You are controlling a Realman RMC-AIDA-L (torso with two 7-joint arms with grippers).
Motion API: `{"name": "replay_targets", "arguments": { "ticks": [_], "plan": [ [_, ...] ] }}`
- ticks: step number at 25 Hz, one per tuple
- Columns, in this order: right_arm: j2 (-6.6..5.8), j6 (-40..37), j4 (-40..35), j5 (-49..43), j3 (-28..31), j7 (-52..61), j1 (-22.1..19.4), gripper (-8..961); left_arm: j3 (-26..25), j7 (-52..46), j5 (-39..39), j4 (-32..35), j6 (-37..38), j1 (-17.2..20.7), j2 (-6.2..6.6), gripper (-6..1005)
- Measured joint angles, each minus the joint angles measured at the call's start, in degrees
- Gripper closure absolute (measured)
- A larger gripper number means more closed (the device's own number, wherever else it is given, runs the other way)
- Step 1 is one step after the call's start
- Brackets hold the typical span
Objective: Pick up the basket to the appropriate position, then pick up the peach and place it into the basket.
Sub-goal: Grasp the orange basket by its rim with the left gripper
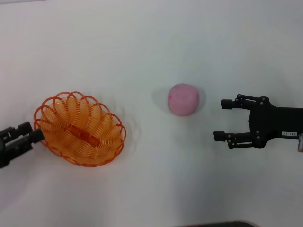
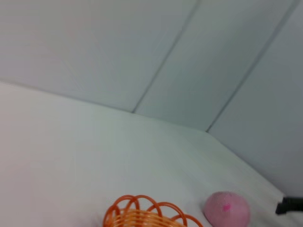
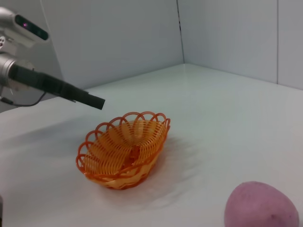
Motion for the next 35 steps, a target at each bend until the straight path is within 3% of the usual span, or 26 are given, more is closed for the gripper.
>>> {"name": "replay_targets", "arguments": {
  "ticks": [7,13,20,25,31,35],
  "plan": [
    [0.0,-0.1,-0.1,0.0,-0.3,0.7,0.3,28,1.0,-13.9,0.2,0.1,0.6,-2.9,2.24,395],
    [0.0,-0.4,-0.2,0.0,-0.4,1.1,0.6,28,0.9,-19.2,0.2,1.9,0.0,-3.7,2.29,396],
    [-0.09,-0.4,-0.2,-0.3,-0.4,1.2,1.2,28,4.5,-27.7,0.2,6.4,-4.2,-4.2,3.18,401],
    [-0.24,-0.3,-0.2,-0.6,-0.6,1.5,1.6,29,6.6,-32.8,1.2,14.9,-4.2,-5.2,2.32,401],
    [-0.36,-0.3,-0.3,-0.6,-0.6,1.6,1.7,29,10.0,-37.5,9.0,21.1,-5.3,-9.9,1.95,402],
    [-0.38,-0.2,-0.3,-0.6,-0.6,1.6,1.7,29,12.3,-38.1,14.8,26.1,-5.9,-12.9,0.23,402]
  ]
}}
